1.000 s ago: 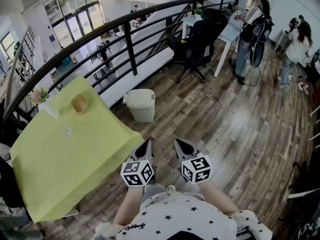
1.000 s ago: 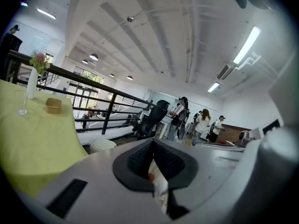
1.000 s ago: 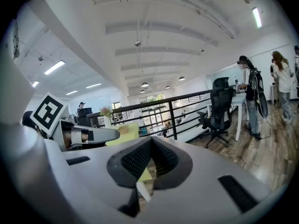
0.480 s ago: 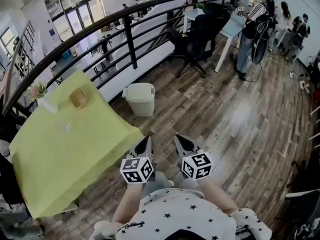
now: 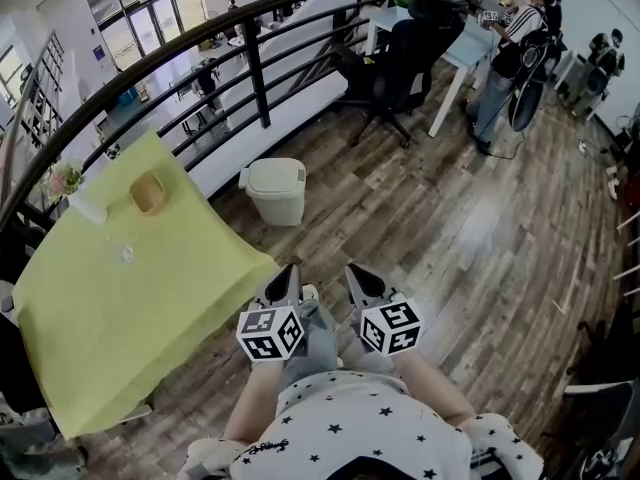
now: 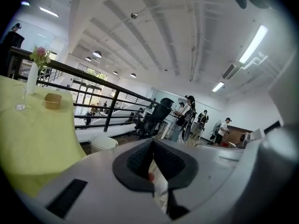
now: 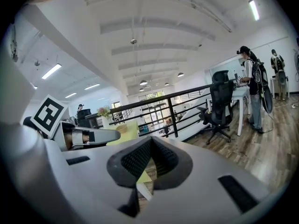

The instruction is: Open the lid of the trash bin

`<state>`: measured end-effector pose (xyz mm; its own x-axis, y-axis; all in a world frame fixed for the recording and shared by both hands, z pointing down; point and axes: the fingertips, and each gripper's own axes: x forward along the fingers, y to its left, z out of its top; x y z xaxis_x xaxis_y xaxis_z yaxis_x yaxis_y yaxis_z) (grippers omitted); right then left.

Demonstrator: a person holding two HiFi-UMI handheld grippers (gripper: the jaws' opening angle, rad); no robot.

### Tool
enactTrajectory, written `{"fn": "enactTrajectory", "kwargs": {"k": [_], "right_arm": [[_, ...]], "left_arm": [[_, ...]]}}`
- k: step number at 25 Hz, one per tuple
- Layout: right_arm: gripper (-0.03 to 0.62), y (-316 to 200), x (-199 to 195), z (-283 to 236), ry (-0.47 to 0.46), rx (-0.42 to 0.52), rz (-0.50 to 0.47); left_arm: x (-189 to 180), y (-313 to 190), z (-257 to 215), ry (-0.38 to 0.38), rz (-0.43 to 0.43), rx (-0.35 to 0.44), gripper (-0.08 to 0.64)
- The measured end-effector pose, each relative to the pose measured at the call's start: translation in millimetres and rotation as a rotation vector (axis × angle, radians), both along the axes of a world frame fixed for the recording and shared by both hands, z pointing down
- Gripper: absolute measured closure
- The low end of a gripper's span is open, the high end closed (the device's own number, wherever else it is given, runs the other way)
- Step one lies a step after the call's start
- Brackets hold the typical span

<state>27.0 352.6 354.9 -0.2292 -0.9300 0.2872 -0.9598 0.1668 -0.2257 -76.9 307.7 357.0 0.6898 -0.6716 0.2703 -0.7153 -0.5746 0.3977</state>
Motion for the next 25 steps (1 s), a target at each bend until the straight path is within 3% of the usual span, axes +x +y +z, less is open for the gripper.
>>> {"fn": "enactTrajectory", "kwargs": {"k": [7,16,25], "right_arm": [[0.598,-54.4,31.6,5.3,0.004,-0.011,0.008],[0.598,-161.1,57.7,1.1,0.029,-0.031,-0.003],[0.598,-268.7,62.4,-4.2,0.031,-0.026,-0.003]], "left_arm": [[23.6,-57.9,4.6,0.003,-0.008,0.0,0.548],[42.9,-161.7,6.0,-0.023,-0.011,-0.023,0.548],[48.9,-262.6,7.6,-0.022,-0.012,-0.037,0.548]]}}
